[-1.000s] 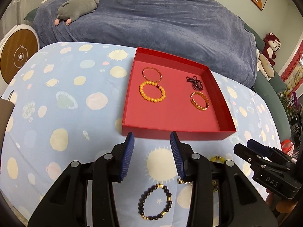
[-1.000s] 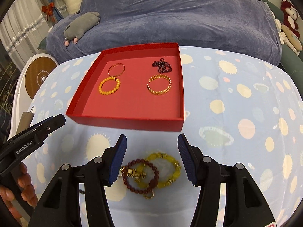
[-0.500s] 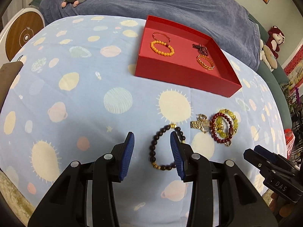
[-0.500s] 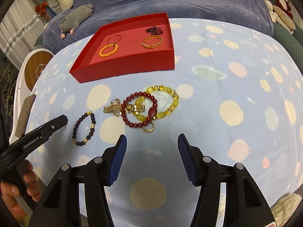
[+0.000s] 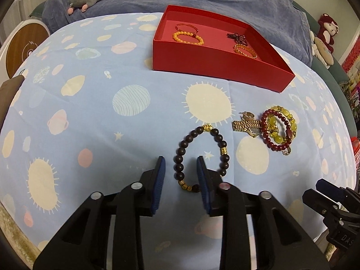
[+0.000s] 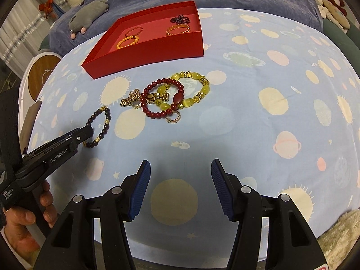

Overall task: Organize jewelry
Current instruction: 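Grasp the dark wooden bead bracelet with the left tool while the right tool grasps the dark red bead bracelet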

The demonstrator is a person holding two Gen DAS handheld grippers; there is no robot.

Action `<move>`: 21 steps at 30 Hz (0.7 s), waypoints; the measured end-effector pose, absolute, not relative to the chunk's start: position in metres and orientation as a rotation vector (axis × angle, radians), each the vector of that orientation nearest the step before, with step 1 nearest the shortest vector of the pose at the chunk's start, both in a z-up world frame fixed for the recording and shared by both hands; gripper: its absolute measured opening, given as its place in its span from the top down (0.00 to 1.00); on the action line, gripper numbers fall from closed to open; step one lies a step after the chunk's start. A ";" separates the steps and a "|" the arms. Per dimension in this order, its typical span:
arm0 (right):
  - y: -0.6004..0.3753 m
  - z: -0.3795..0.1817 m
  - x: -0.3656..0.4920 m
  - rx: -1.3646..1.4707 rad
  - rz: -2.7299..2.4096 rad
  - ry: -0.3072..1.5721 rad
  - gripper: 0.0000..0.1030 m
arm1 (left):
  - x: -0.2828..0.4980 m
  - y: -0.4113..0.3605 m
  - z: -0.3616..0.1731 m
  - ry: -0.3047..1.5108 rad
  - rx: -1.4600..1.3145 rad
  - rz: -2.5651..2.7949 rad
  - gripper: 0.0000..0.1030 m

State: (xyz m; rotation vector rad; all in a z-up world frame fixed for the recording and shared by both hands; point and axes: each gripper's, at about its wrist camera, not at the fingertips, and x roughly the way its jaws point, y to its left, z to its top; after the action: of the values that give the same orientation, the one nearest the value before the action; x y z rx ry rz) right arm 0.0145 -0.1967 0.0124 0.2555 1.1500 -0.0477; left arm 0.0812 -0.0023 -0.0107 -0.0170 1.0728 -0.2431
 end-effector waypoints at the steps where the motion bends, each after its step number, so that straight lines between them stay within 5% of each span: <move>1: -0.196 0.012 0.016 0.254 -0.045 1.149 0.47 | 0.082 -0.002 -0.011 1.077 -0.021 -0.253 0.92; 13: -0.192 0.014 0.072 0.241 -0.034 1.114 0.47 | 0.073 0.006 -0.013 1.072 -0.048 -0.283 0.92; 21: -0.202 0.007 0.104 0.248 -0.062 1.116 0.60 | 0.071 0.007 -0.014 1.059 -0.066 -0.286 0.92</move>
State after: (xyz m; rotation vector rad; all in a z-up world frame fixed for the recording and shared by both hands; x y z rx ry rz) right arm 0.1044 -0.2022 0.0068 0.2483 1.1157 -0.0622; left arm 0.0715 0.0072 -0.0135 -0.0661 1.0593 -0.2862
